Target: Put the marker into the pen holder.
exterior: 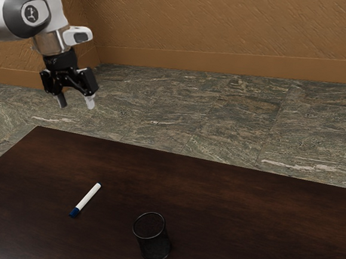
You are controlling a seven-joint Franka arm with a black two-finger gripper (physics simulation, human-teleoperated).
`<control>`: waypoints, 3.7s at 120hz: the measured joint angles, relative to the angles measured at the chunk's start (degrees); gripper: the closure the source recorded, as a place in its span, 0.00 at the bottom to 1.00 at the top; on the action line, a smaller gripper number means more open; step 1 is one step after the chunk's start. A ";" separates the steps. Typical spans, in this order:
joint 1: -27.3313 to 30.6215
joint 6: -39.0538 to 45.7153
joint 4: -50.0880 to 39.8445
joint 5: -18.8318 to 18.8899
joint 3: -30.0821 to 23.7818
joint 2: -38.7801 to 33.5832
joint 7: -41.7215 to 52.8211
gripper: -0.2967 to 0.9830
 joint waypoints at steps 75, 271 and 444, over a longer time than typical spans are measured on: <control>-3.66 43.22 -36.87 7.60 11.49 10.42 3.23 0.32; -5.48 33.63 -46.60 3.18 -18.16 -16.56 -1.98 0.84; -5.77 -13.36 -0.61 -3.56 -14.49 33.39 -39.02 0.71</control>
